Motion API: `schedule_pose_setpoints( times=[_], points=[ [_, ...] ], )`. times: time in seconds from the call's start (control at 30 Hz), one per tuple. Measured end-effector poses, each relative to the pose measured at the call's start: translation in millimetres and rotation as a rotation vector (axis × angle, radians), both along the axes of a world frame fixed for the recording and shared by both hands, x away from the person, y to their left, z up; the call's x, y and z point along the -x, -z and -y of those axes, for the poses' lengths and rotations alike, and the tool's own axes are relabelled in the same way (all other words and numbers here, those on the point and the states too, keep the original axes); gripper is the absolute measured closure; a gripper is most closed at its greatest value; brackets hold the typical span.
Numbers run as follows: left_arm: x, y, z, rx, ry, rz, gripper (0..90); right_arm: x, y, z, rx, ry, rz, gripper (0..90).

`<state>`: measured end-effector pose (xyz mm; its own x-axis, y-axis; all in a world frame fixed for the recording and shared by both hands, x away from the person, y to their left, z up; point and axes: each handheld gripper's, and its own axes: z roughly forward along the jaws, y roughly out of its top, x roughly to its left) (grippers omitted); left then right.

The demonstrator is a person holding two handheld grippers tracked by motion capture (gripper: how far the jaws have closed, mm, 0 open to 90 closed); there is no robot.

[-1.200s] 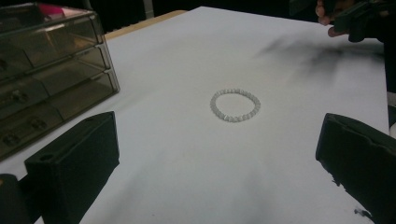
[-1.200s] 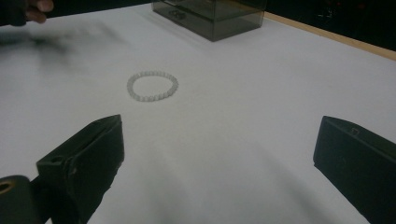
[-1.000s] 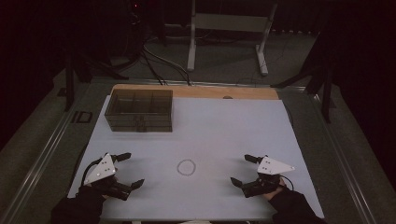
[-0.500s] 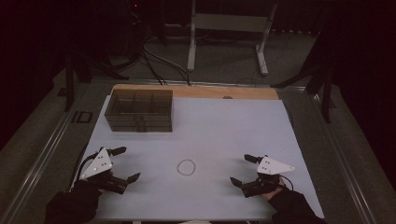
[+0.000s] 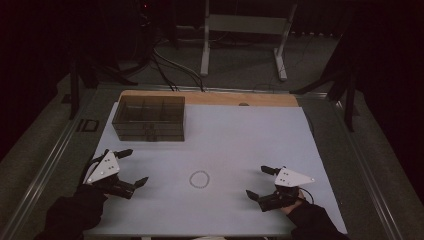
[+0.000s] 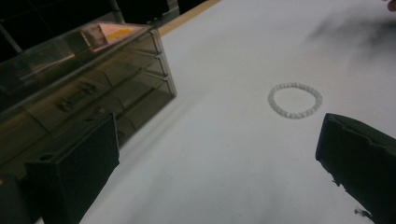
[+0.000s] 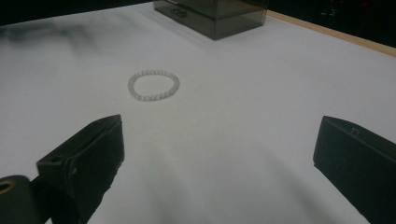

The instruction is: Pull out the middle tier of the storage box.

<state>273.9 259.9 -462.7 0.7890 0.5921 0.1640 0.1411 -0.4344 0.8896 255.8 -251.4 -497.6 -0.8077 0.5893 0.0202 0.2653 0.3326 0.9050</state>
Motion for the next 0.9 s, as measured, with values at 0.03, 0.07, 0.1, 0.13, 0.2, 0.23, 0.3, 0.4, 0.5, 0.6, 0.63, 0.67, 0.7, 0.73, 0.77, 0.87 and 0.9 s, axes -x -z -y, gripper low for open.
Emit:
schedule_pose_setpoints(
  times=[0.03,0.07,0.1,0.13,0.2,0.23,0.3,0.4,0.5,0.6,0.63,0.67,0.7,0.73,0.77,0.87,0.9],
  points=[
    [-1.2,-1.5,-0.8,-0.009,-0.005,0.006,1.0,0.1,-0.6,-0.1,-0.007,0.000,0.000,1.8],
    [-2.3,-2.9,-1.4,-0.016,-0.009,0.013,1.0,0.0,-0.6,-0.2,-0.008,0.000,0.000,1.8],
    [-3.4,-4.4,-2.0,-0.023,-0.012,0.020,1.0,0.0,-0.6,-0.2,-0.008,0.000,0.000,1.8],
    [-4.5,-5.8,-2.6,-0.028,-0.014,0.031,1.0,-0.2,-0.3,-0.3,-0.005,0.000,-0.003,1.8],
    [-8.5,-9.2,-4.6,-0.044,-0.030,0.049,1.0,-0.1,0.0,-0.6,-0.002,-0.002,-0.003,1.8],
    [-8.5,-9.2,-4.6,-0.044,-0.030,0.049,1.0,-0.1,0.0,-0.6,-0.002,-0.002,-0.003,1.8],
    [-12.3,-11.1,-6.2,-0.059,-0.040,0.061,1.0,-0.2,0.2,-0.9,-0.004,-0.003,-0.006,1.8],
    [-15.2,-11.1,-6.4,-0.076,-0.044,0.065,1.0,-0.3,0.0,-0.9,-0.002,-0.002,-0.006,1.8],
    [-18.6,-10.4,-4.7,-0.118,-0.047,0.080,1.0,-0.4,0.0,-1.1,-0.004,-0.001,-0.006,1.8],
    [-21.7,-9.3,-2.7,-0.140,-0.046,0.080,1.0,-0.2,-0.2,-1.1,-0.002,-0.002,-0.003,1.9],
    [-22.6,-9.2,-2.2,-0.149,-0.044,0.082,1.0,-0.2,-0.2,-1.1,-0.004,-0.001,-0.005,1.8],
    [-23.3,-9.0,-1.7,-0.155,-0.047,0.086,1.0,-0.4,0.3,-1.2,-0.002,-0.001,-0.009,1.9],
    [-23.9,-8.7,-1.2,-0.157,-0.050,0.085,1.0,-0.4,0.3,-1.2,-0.002,-0.001,-0.009,1.9],
    [-24.6,-8.5,-0.8,-0.162,-0.056,0.087,1.0,-0.6,0.8,-1.3,0.002,-0.001,-0.012,1.8],
    [-25.6,-8.2,-0.4,-0.176,-0.061,0.094,1.0,-0.6,0.8,-1.2,0.003,0.000,-0.011,1.8],
    [-28.0,-6.6,0.7,-0.199,-0.073,0.100,1.0,-0.1,0.2,-1.5,-0.003,0.001,-0.008,1.8],
    [-28.8,-6.4,0.7,-0.207,-0.073,0.103,1.0,-0.4,0.7,-1.5,0.002,0.000,-0.009,1.9]
  ],
)
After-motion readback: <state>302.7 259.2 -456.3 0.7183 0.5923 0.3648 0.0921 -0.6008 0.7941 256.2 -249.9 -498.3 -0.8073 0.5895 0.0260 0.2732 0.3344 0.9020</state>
